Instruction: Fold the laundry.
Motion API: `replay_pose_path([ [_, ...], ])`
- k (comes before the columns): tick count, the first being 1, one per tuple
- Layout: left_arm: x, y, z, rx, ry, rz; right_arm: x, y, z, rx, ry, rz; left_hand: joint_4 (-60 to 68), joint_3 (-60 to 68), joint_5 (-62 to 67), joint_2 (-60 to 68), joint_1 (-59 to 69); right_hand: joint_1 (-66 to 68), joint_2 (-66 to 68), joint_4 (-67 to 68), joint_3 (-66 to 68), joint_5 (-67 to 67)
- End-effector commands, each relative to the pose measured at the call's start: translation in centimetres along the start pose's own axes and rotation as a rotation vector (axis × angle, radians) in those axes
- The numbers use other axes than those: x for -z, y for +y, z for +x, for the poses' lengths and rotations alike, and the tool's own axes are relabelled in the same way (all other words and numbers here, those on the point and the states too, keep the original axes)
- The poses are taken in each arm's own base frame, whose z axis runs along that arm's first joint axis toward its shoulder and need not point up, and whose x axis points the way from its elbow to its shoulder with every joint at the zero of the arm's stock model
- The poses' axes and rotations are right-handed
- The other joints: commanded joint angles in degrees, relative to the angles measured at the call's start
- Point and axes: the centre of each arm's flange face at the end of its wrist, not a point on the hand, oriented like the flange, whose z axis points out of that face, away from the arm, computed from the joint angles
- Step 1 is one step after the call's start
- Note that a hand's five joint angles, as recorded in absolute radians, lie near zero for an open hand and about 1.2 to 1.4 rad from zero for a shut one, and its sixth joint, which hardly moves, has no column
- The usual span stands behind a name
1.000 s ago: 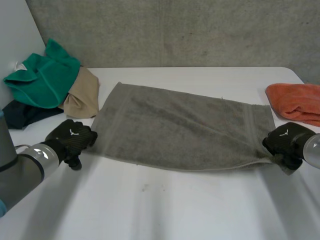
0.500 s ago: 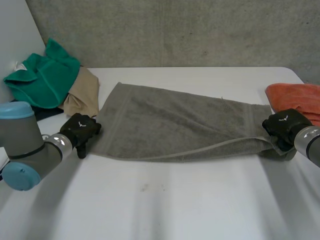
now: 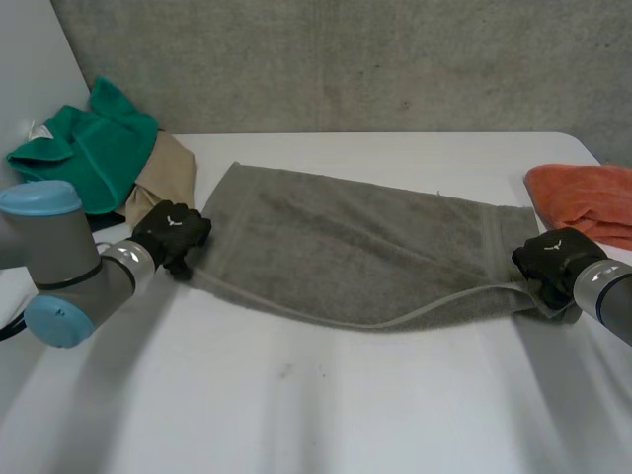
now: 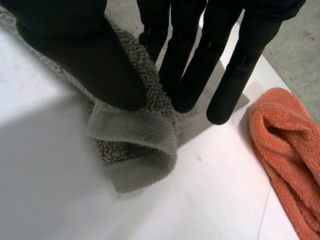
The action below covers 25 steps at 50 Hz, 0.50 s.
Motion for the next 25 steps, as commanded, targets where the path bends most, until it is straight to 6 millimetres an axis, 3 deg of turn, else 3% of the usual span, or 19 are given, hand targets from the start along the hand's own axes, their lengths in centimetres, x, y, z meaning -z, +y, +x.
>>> replay_pose_path([
  [1,-0.2,0.1,0.8,0.000,0.019,-0.004,0.0,0.0,0.1,-0.001,0.003,0.000,24.8,25.0,25.1,24.7,24.8,16.0,12.2,10.9,11.2,12.7],
  [3,-0.1,0.2,1.0,0.005,0.030,-0.014,0.0,0.1,0.1,-0.002,0.004,-0.001,41.6,41.8,41.9,41.5,41.6,16.0,12.2,10.9,11.2,12.7],
  [12,1.7,-0.5,0.2,0.015,0.003,-0.108,0.2,0.0,0.5,-0.005,0.018,-0.003,41.7,41.9,42.0,41.6,41.6,16.0,12.2,10.9,11.2,12.7],
  [14,4.1,-2.2,-1.2,0.014,-0.047,-0.137,0.6,-0.3,0.7,-0.005,0.020,-0.003,41.7,41.9,42.0,41.6,41.6,16.0,12.2,10.9,11.2,12.7],
  [18,7.4,-3.6,-1.5,0.016,-0.050,-0.166,2.2,-1.3,1.2,0.007,0.025,0.007,41.7,41.9,42.0,41.6,41.6,16.0,12.2,10.9,11.2,12.7],
  [25,14.0,-4.1,1.8,-0.018,0.077,-0.304,4.8,-1.7,0.5,0.046,-0.077,-0.076,41.7,41.9,42.0,41.6,41.6,16.0,12.2,10.9,11.2,12.7],
])
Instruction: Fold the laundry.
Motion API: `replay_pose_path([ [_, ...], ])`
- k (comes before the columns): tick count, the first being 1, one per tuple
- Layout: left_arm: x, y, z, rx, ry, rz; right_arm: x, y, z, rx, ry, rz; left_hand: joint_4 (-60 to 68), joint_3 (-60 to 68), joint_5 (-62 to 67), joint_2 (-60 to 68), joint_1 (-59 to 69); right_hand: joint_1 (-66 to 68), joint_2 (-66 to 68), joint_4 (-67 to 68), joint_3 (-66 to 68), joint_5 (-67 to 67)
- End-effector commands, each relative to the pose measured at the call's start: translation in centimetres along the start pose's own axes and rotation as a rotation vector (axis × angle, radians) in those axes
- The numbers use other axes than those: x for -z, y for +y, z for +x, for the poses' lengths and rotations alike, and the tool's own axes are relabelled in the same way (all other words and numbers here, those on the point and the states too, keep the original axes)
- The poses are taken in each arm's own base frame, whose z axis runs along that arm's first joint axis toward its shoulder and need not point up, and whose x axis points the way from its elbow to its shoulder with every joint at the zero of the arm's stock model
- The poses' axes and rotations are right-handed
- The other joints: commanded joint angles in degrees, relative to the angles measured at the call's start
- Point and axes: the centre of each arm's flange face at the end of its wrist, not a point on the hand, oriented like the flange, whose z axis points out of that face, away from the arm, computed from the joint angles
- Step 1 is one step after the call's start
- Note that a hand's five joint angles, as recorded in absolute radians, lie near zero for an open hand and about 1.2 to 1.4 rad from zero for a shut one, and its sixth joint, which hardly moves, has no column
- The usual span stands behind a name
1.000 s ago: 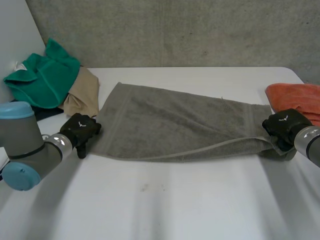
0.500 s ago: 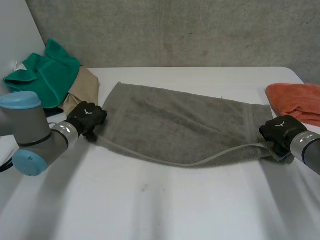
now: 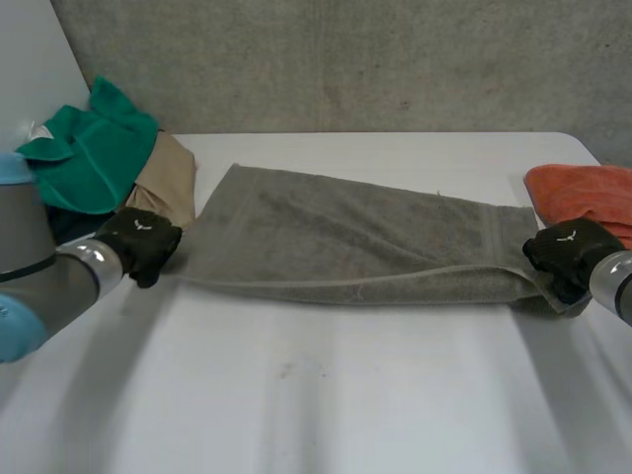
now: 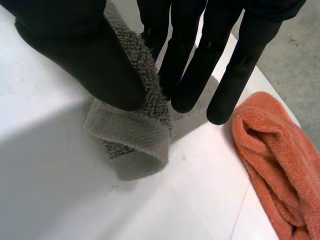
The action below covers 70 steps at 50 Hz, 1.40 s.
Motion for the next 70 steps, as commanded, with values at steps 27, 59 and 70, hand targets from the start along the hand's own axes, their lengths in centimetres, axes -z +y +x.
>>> replay_pose_path([
  [27,-4.7,-2.9,2.7,-0.121,-0.097,0.172,-4.6,-0.8,2.8,-0.085,0.062,0.043,11.5,11.6,13.9,11.4,13.5,16.0,12.2,10.9,11.2,12.7],
  [59,-19.8,-5.4,3.5,-0.163,-0.408,0.678,-18.2,-2.4,3.4,-0.112,0.515,0.290,-58.5,-58.4,-56.1,-58.6,-56.5,-54.0,-57.8,-59.1,-58.8,-57.3],
  [70,-14.4,-8.7,2.6,-0.052,-0.361,0.716,-10.4,-7.7,6.2,-0.103,0.463,0.396,-57.6,-57.5,-55.2,-57.7,-55.6,-54.0,-57.8,-59.1,-58.8,-57.3],
])
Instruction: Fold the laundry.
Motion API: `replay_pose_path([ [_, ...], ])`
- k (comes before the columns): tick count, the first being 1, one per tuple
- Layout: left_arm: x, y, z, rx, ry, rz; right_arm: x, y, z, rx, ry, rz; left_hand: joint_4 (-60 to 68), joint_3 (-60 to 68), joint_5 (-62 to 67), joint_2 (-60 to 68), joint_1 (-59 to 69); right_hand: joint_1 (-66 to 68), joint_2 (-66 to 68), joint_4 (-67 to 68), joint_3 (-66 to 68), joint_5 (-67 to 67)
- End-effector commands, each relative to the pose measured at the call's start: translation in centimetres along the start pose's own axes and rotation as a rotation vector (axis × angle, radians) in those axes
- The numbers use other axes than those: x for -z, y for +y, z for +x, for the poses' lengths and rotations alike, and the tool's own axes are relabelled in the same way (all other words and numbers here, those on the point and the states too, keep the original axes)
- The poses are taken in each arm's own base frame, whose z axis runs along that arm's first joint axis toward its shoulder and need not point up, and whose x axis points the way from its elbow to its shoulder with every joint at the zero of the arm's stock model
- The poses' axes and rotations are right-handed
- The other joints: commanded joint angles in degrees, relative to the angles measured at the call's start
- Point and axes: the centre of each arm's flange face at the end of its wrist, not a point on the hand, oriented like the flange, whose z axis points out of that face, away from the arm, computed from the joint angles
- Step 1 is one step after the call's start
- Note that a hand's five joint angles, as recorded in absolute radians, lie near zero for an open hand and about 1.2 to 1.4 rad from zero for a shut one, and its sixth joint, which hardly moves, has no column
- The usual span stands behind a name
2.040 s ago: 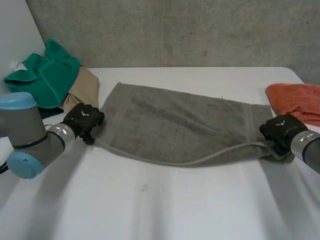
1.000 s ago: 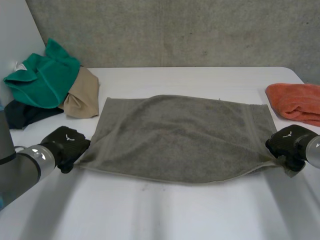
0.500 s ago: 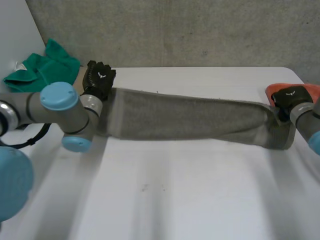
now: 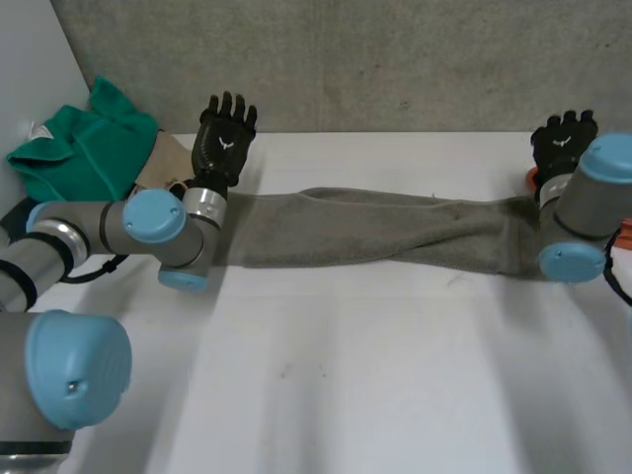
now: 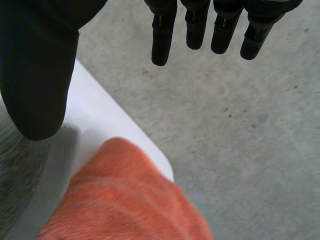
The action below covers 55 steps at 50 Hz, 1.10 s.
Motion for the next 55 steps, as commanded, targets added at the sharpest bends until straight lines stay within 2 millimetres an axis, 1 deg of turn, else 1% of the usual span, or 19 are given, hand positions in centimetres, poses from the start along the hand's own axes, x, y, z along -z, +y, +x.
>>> replay_pose_path([
  [1,1.9,-4.0,-2.8,0.110,0.021,-0.041,3.8,-5.3,3.4,-0.021,-0.112,0.070,-0.7,-1.1,-1.6,-0.7,0.0,-18.1,-2.7,-2.8,-2.6,-3.0],
  [4,3.0,-5.0,-4.0,0.144,0.020,-0.076,5.2,-5.6,4.1,-0.025,-0.166,0.030,-0.3,-0.8,-1.2,-0.4,0.3,-18.1,-2.7,-2.8,-2.6,-3.0],
  [5,3.9,-5.5,-4.4,0.168,0.026,-0.098,6.1,-5.2,4.8,-0.032,-0.198,-0.020,-0.1,-0.6,-1.1,-0.2,0.5,-18.1,-2.7,-2.8,-2.6,-3.0],
  [7,5.1,-5.6,-4.3,0.191,0.044,-0.133,6.9,-4.7,5.2,-0.042,-0.234,-0.076,-0.1,-0.6,-1.1,-0.2,0.5,-18.1,-2.7,-2.8,-2.6,-3.0],
  [8,5.6,-5.8,-4.4,0.201,0.050,-0.149,7.3,-4.4,5.3,-0.049,-0.255,-0.104,-0.1,-0.6,-1.1,-0.2,0.5,-18.1,-2.7,-2.8,-2.6,-3.0],
  [9,6.8,-5.9,-4.3,0.222,0.071,-0.184,8.1,-3.7,5.2,-0.073,-0.301,-0.165,0.0,-0.5,-0.9,0.0,0.7,-13.9,1.5,1.4,1.6,1.2],
  [12,8.3,-6.4,-4.6,0.249,0.091,-0.224,9.3,-2.6,4.8,-0.123,-0.368,-0.255,0.0,-0.4,-0.9,0.0,0.7,-9.4,5.9,5.8,6.0,5.7],
  [13,9.2,-6.8,-4.8,0.268,0.103,-0.245,10.0,-1.8,4.6,-0.156,-0.405,-0.308,-0.1,-0.6,-1.1,-0.2,0.5,-6.1,9.3,9.2,9.4,9.0],
  [16,10.6,-7.0,-4.6,0.303,0.123,-0.284,10.5,-0.6,4.5,-0.179,-0.430,-0.350,0.2,-0.3,-0.7,0.2,0.8,-5.9,9.5,9.4,9.6,9.2],
  [20,11.9,-6.5,-4.0,0.316,0.149,-0.322,10.5,0.4,3.9,-0.191,-0.432,-0.336,1.9,1.4,0.9,1.8,2.5,-5.7,9.6,9.5,9.7,9.4],
  [24,11.4,-5.9,-4.7,0.317,0.127,-0.328,10.1,1.4,3.2,-0.191,-0.417,-0.307,4.1,3.6,3.1,4.0,4.7,-5.4,10.0,9.9,10.1,9.7],
  [26,11.1,-4.8,-5.0,0.308,0.119,-0.343,9.8,2.1,2.5,-0.177,-0.418,-0.302,4.7,4.3,3.8,4.7,5.4,-4.9,10.5,10.4,10.6,10.2],
  [30,11.2,-2.9,-4.1,0.301,0.149,-0.394,9.7,3.3,1.5,-0.174,-0.433,-0.319,7.2,6.8,6.3,7.2,7.9,-1.7,13.7,13.6,13.8,13.4],
  [38,11.1,-0.6,-2.9,0.282,0.206,-0.491,8.7,4.2,1.0,-0.165,-0.415,-0.302,10.6,10.1,9.7,10.6,11.3,4.2,19.5,19.4,19.6,19.3],
  [45,10.8,-0.6,-3.0,0.263,0.206,-0.482,8.2,4.6,0.8,-0.139,-0.415,-0.292,10.6,10.1,9.7,10.6,11.3,13.1,28.5,28.4,28.6,28.2],
  [46,10.7,-0.7,-3.1,0.263,0.205,-0.481,8.1,4.8,0.7,-0.128,-0.414,-0.295,10.6,10.1,9.7,10.6,11.3,20.3,35.6,35.5,35.7,35.4],
  [49,10.8,-0.7,-3.0,0.264,0.208,-0.479,8.0,4.9,0.8,-0.109,-0.403,-0.302,12.6,12.2,11.7,12.6,13.3,29.9,45.3,45.2,45.4,45.0],
  [52,10.9,-0.6,-2.8,0.260,0.214,-0.484,8.0,4.6,1.1,-0.101,-0.384,-0.302,16.3,15.8,15.4,16.3,17.0,27.3,42.6,42.5,42.7,42.4],
  [55,11.0,-0.4,-2.6,0.257,0.218,-0.488,8.0,4.2,1.5,-0.100,-0.377,-0.298,18.5,18.1,17.6,18.5,19.2,14.7,30.1,29.9,30.1,29.8],
])
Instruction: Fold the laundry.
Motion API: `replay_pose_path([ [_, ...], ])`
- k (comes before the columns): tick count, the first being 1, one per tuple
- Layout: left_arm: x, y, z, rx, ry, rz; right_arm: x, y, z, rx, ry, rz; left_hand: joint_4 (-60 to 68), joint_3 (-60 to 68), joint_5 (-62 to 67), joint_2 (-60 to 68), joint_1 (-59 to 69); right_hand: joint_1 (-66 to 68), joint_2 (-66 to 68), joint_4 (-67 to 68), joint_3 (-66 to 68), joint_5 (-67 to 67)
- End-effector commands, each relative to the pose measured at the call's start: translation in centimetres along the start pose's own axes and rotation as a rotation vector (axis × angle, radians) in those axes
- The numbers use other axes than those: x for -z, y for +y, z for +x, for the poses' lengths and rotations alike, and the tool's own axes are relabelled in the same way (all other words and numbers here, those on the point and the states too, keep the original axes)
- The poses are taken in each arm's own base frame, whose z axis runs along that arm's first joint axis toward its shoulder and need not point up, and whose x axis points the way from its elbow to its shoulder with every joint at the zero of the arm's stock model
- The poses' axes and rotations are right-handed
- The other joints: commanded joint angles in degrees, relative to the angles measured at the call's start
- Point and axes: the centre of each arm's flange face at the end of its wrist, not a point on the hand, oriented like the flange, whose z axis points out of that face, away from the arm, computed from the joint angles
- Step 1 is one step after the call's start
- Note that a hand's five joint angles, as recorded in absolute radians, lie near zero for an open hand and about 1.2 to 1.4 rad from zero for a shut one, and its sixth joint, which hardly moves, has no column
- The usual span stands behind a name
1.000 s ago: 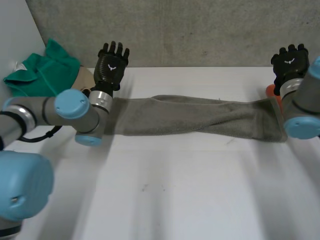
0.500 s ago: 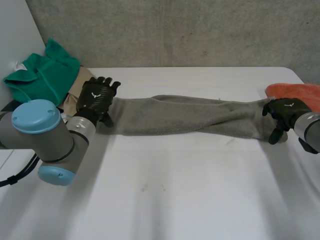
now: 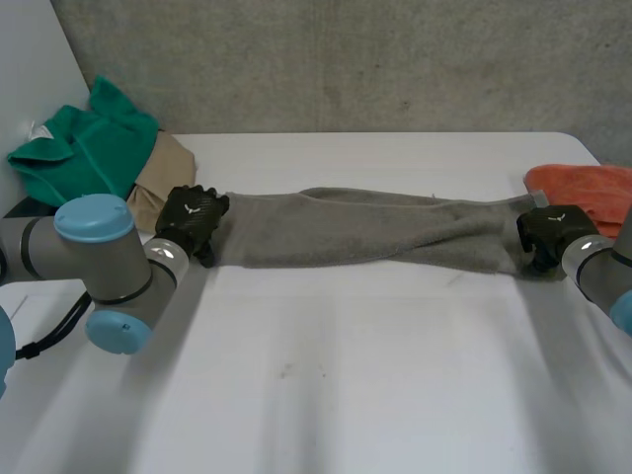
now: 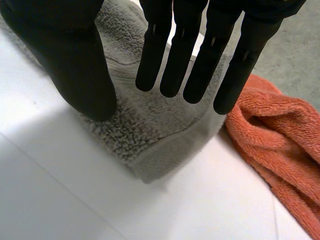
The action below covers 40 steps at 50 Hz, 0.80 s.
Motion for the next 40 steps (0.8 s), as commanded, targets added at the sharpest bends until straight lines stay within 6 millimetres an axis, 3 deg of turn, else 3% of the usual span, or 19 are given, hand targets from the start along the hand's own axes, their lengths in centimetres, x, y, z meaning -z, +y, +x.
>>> replay_pose_path([
  [1,0.0,0.4,0.3,-0.010,0.006,-0.007,0.7,-1.0,0.7,0.014,0.029,0.008,8.2,8.3,8.0,8.1,8.1,-8.2,-8.1,-8.1,-7.9,-7.9],
  [7,-0.7,0.9,0.5,-0.012,0.024,-0.009,1.0,-1.5,0.7,0.017,0.021,0.029,8.2,8.3,8.0,8.1,8.1,-8.9,-8.8,-8.8,-8.6,-8.6],
  [14,-1.4,1.8,1.5,-0.026,0.085,-0.012,-0.4,0.2,0.2,0.049,0.016,-0.012,16.9,17.0,16.7,16.8,16.8,-6.7,-6.6,-6.6,-6.4,-6.4],
  [18,-2.3,1.7,1.4,-0.055,0.076,0.008,-1.0,0.3,0.2,0.062,0.022,-0.005,49.5,49.6,49.3,49.4,49.4,14.1,14.2,14.2,14.4,14.4],
  [19,-2.6,1.6,1.2,-0.063,0.067,0.016,-1.2,0.1,0.3,0.064,0.026,0.000,57.6,57.6,57.3,57.4,57.5,27.6,27.8,27.8,27.9,28.0],
  [26,-2.7,1.6,0.8,-0.073,0.019,-0.009,-0.7,-0.4,0.6,0.064,0.030,0.003,57.6,57.7,57.4,57.5,57.5,31.2,31.4,31.4,31.5,31.6],
  [30,-1.2,0.4,0.3,-0.104,-0.011,-0.056,1.0,-1.3,1.1,0.067,0.025,-0.013,57.6,57.7,57.4,57.5,57.5,31.2,31.4,31.4,31.5,31.6],
  [34,1.9,-0.5,-0.3,-0.138,0.020,-0.145,3.6,-1.1,0.5,0.124,-0.043,-0.103,57.6,57.7,57.4,57.5,57.5,31.2,31.4,31.4,31.5,31.6],
  [40,8.5,-1.4,0.0,-0.217,0.124,-0.302,8.4,0.9,-0.3,0.325,-0.186,-0.303,57.6,57.7,57.4,57.5,57.5,31.2,31.4,31.4,31.5,31.6],
])
